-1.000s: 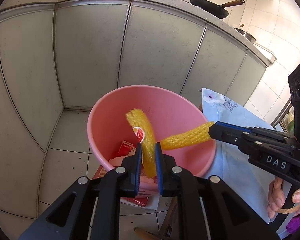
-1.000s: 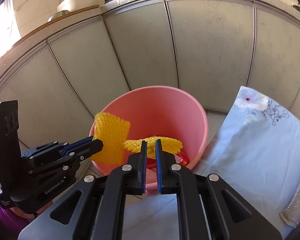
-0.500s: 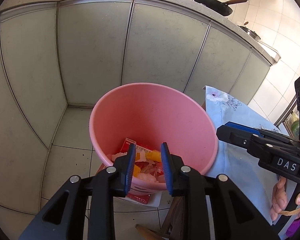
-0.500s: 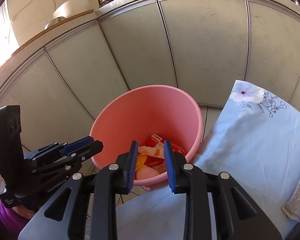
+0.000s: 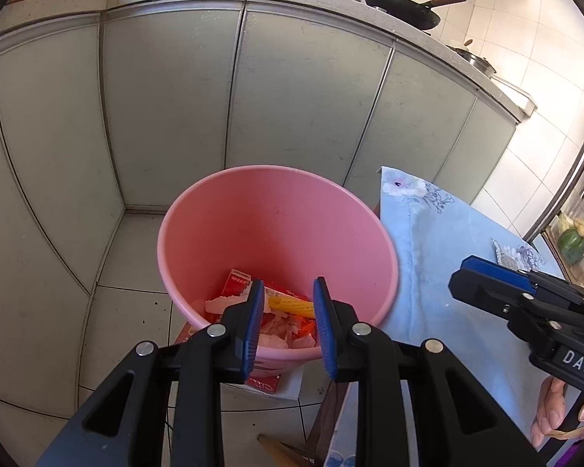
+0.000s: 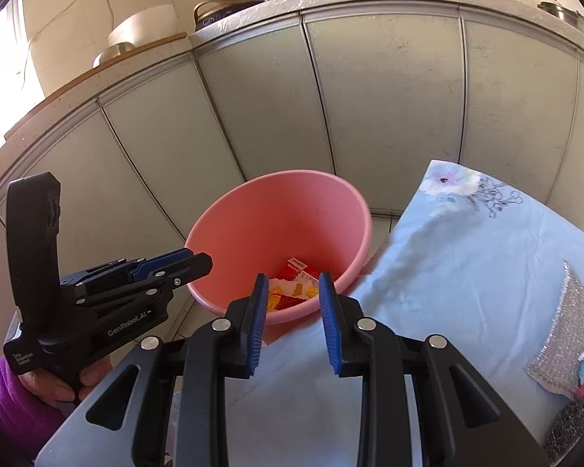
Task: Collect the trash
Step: 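Move both open tools back over the remaining trash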
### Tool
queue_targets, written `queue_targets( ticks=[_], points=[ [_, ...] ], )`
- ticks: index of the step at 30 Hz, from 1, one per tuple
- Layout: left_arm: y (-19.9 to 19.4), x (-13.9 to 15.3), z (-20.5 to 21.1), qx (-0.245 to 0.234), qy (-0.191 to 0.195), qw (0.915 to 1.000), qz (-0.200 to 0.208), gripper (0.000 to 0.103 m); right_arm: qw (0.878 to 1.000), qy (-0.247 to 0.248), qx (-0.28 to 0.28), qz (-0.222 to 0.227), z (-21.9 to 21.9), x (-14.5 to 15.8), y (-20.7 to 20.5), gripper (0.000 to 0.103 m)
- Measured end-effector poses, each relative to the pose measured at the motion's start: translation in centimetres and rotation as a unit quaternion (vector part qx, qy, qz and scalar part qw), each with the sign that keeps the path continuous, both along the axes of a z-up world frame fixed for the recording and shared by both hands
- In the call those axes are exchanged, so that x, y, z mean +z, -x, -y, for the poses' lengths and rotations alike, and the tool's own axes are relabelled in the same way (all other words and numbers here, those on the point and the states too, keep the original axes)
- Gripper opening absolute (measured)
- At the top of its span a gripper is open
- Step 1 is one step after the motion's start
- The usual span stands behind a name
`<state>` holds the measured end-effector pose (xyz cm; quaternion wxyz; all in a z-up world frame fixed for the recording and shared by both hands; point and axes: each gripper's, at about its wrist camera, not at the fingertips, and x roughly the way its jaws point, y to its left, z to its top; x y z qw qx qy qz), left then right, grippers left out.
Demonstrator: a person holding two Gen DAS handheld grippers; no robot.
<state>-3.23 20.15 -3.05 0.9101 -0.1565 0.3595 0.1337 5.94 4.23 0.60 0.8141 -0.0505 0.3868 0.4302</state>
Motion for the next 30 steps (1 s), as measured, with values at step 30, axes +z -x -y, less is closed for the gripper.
queue_targets(
  ticks=[30],
  points=[
    [-2.7, 2.7, 12.2, -0.139, -0.021, 0.9899, 0.014, 0.025, 0.972, 0.051, -0.205, 0.104, 15.1, 1.1, 4.6, 0.027]
  ],
)
